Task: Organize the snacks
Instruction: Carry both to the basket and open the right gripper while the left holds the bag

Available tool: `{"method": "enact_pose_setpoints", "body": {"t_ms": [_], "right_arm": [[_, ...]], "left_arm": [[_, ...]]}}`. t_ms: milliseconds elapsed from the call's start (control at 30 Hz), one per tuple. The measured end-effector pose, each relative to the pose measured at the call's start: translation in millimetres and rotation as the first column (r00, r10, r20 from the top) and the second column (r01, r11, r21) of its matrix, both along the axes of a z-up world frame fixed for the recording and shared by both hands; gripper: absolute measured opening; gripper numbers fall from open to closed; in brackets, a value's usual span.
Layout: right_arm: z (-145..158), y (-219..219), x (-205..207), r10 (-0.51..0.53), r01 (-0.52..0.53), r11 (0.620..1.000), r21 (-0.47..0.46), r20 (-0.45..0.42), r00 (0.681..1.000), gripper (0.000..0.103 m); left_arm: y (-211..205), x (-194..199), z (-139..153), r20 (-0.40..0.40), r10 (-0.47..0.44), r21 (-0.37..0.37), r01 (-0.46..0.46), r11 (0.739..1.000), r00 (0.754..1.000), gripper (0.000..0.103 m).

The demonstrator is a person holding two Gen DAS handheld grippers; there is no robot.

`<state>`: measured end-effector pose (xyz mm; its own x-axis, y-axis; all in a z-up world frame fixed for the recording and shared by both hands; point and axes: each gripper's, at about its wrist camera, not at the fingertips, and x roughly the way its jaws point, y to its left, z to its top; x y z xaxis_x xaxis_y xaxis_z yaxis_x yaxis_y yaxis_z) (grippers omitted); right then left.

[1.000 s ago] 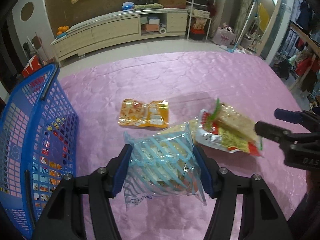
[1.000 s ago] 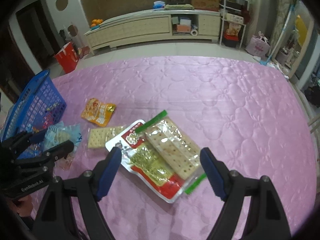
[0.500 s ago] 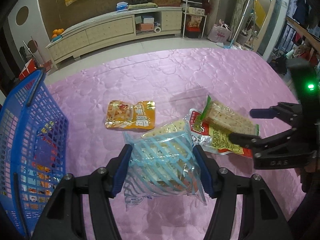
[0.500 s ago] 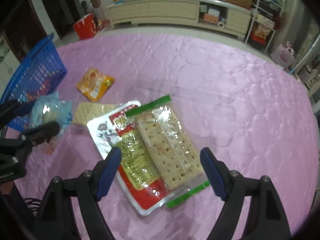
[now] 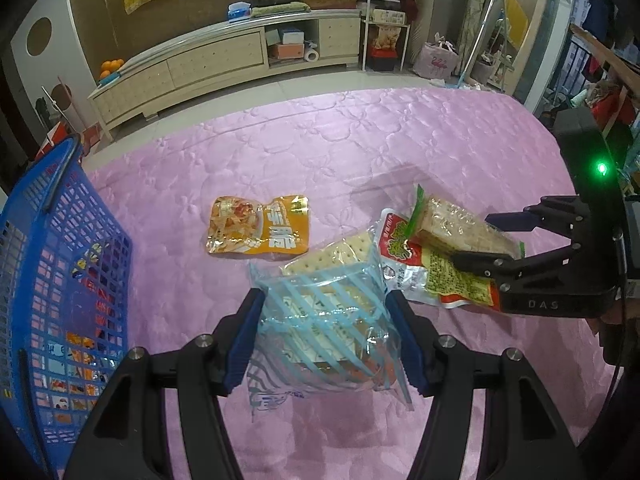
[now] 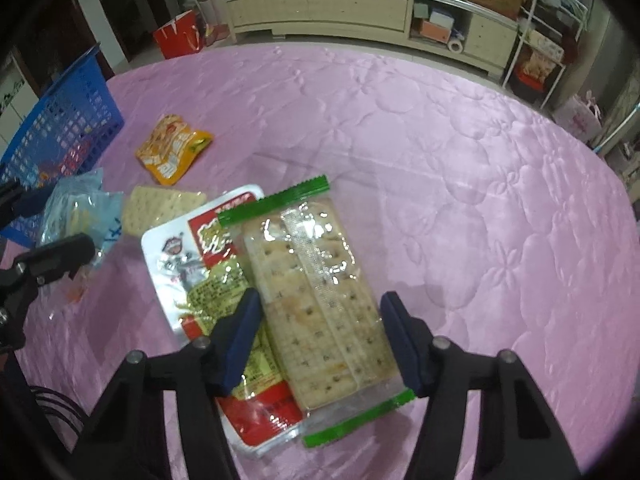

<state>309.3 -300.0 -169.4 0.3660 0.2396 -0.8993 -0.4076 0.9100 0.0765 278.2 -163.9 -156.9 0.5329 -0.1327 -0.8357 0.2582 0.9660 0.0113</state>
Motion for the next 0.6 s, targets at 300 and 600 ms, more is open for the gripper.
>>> {"method": "enact_pose_setpoints", "body": {"t_ms": [300, 600], "right_arm": [[50, 5, -37, -0.024, 0.022, 1.0, 0.016, 0.094, 0.995, 0.063], [124, 39, -76, -0.018, 0.012, 0.999, 0.032, 0.197, 0.98, 0.063]], "left_arm": [[17, -25, 38, 0.071, 0.011, -0.032, -0.008, 0.999, 0.997, 0.06], [53, -68, 92, 0.178, 0.025, -0.075, -0.012, 0.997, 0.984, 0.06]]}}
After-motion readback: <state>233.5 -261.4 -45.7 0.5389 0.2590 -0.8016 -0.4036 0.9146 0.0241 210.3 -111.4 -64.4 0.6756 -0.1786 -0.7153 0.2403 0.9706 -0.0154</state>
